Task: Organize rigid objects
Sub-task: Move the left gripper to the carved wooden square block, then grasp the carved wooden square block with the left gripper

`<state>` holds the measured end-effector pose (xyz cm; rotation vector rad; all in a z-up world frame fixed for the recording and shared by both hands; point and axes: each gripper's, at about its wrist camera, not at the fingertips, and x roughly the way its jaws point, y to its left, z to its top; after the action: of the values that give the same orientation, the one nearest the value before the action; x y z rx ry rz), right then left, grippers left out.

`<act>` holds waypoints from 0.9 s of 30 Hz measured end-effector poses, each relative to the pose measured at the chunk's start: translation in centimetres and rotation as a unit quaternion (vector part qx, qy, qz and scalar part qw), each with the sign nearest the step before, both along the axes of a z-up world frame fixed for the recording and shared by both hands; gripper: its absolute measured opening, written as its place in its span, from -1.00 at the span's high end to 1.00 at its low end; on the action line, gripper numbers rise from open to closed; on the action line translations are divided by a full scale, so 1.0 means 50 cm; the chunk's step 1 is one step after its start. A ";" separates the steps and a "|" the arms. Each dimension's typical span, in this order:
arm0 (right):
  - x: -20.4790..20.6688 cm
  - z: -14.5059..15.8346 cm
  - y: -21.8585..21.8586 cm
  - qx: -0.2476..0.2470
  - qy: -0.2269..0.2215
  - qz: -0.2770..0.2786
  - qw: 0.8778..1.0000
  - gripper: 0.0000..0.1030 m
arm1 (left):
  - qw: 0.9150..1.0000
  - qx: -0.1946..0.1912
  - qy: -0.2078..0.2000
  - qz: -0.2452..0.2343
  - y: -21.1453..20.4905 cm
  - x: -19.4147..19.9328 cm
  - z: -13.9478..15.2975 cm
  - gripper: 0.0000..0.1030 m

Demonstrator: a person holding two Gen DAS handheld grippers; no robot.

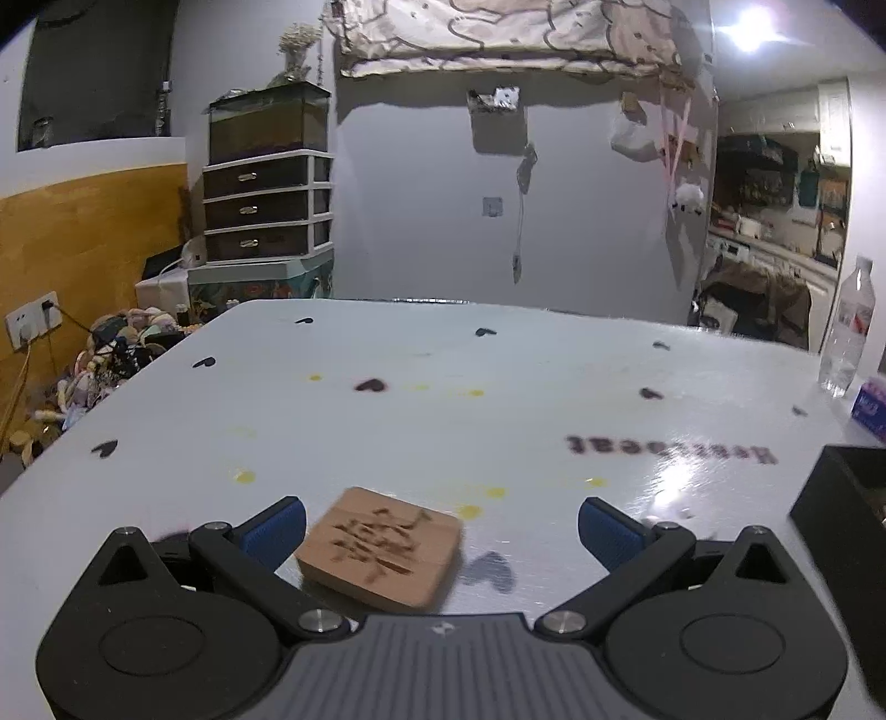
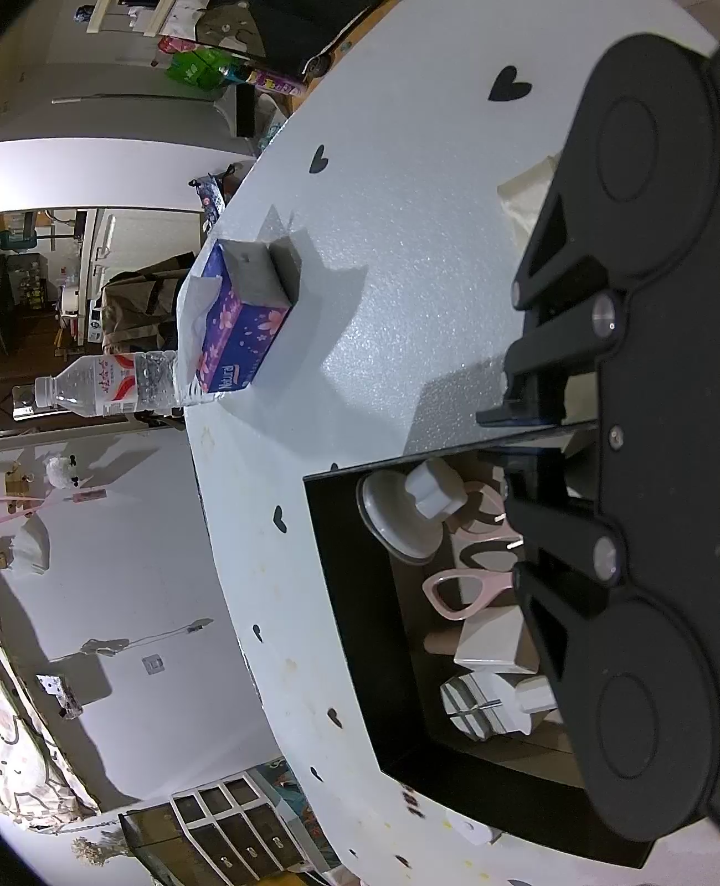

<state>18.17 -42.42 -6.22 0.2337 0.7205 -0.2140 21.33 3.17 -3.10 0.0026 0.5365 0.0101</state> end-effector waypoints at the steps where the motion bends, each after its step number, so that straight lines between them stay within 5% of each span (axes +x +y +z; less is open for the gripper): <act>1: 0.000 0.000 0.000 0.001 0.000 0.000 1.000 0.87 | 1.000 0.002 0.005 -0.004 0.009 0.012 -0.004 -1.00; 10: 0.003 -0.001 0.000 0.000 0.002 -0.002 1.000 0.86 | 0.995 -0.013 0.095 -0.035 0.097 0.120 -0.063 -1.00; 20: 0.003 -0.002 -0.001 0.000 0.003 -0.003 1.000 0.86 | 0.988 -0.030 0.114 -0.099 0.069 0.107 -0.084 -1.00; 27: 0.004 -0.002 -0.003 0.002 0.003 -0.003 1.000 0.86 | 0.993 -0.041 0.114 -0.005 0.036 0.103 -0.082 -1.00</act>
<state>18.36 -42.56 -6.32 0.2381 0.7258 -0.2191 26.46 4.96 -7.18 -0.0737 0.7652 -0.0223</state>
